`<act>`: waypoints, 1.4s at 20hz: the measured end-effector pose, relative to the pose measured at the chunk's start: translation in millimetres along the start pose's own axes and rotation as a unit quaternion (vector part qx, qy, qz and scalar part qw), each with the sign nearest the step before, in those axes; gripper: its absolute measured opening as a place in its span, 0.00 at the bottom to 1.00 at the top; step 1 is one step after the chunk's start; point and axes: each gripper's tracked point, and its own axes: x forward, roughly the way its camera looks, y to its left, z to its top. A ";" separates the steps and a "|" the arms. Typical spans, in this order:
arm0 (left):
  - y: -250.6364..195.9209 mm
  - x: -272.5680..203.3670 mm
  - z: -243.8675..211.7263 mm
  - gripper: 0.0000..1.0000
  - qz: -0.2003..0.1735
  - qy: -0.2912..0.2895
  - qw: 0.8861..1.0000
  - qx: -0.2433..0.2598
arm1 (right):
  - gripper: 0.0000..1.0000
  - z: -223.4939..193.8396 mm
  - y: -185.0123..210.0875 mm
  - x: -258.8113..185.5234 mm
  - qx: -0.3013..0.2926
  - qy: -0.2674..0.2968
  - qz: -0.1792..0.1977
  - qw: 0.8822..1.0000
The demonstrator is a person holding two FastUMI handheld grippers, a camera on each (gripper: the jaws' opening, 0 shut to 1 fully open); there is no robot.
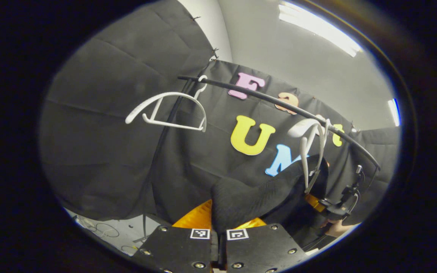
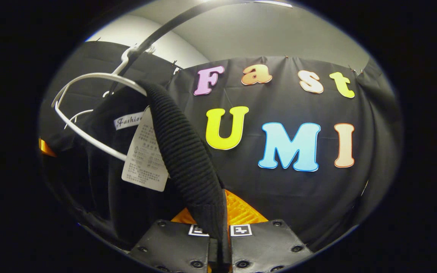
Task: Grasp the clothes on the hanger with both hands and then place them into the laundry hamper below.
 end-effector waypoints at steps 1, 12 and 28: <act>-1.4 3.1 -6.7 0.01 0.001 0.003 1.000 -0.008 | 0.09 -4.3 3.7 0.9 -0.010 0.002 0.004 1.000; -18.0 19.2 -75.2 0.01 0.019 0.043 0.999 -0.011 | 0.09 -49.8 30.1 5.9 -0.053 0.014 0.049 0.997; -37.7 26.6 -115.2 0.01 0.054 0.051 0.996 -0.042 | 0.02 -85.6 28.4 -5.1 -0.044 0.026 0.098 0.994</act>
